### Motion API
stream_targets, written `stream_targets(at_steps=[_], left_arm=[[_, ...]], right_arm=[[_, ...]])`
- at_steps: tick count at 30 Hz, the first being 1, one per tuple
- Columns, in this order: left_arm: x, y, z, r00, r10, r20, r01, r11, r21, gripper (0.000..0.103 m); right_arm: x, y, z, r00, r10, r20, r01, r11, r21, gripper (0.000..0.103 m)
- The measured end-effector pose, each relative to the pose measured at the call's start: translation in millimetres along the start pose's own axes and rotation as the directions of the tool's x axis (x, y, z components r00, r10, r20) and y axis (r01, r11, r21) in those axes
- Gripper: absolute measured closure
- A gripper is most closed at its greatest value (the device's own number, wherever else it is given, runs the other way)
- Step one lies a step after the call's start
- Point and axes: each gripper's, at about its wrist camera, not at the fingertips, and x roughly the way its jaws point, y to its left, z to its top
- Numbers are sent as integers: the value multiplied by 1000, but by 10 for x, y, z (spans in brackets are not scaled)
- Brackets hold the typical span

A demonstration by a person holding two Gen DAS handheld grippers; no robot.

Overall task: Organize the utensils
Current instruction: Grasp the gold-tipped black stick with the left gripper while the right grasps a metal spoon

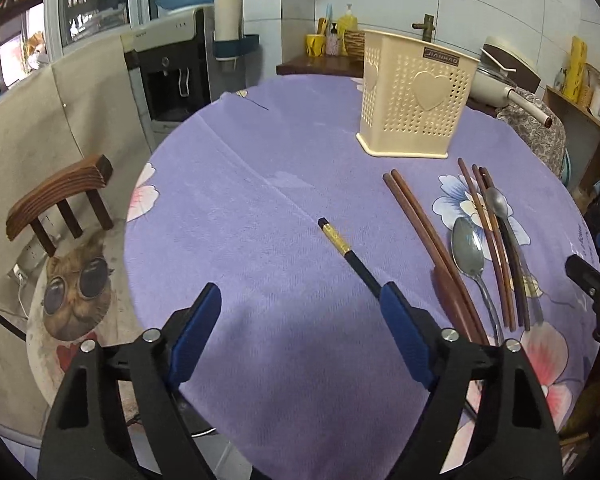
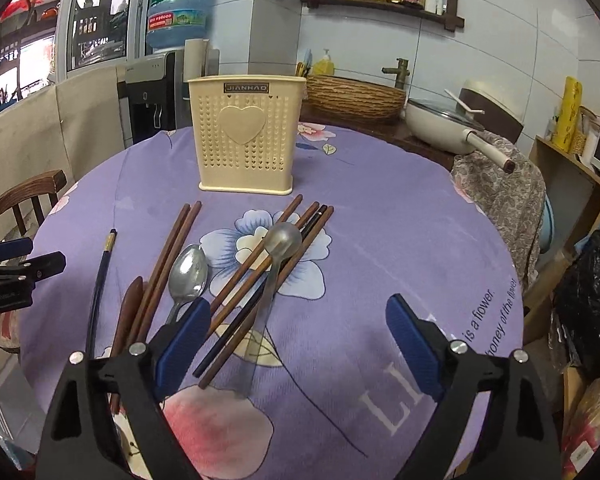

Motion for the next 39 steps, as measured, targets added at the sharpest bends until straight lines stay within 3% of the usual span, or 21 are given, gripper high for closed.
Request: stream_targets(at_steps=[5,10,18,24,28,35,39], left_arm=[[206,-17,148,997,-51,-58,49,998,-36,37],[405,-108,209,996,-17,-83,16,1000,-10,52],[501,-115,221,994,-18,-109,16,1000,-20,53],[568,-127,245,993,-11,-120,8,1000,-30,53],[604,-172,282,992,-1,-127,-2,1000,-20,54],[743,-259,377,986,-5,-165,0,1000,-26,79],[816,-255,457,982,-23,-185,9,997,-77,86]], right_arm=[[382,38,255,997,39,-73,-41,999,-25,23],[846,77,452,987,32,-160,-36,999,-21,45],[1197,48,521,972,47,-232,-41,999,31,50],[1250,22,537,969,54,-243,-44,998,48,67],[1257,-43,548,965,80,-248,-63,995,77,68],[1260,-16,556,967,76,-242,-64,996,58,68],[1247,2,542,969,72,-236,-63,997,49,68]])
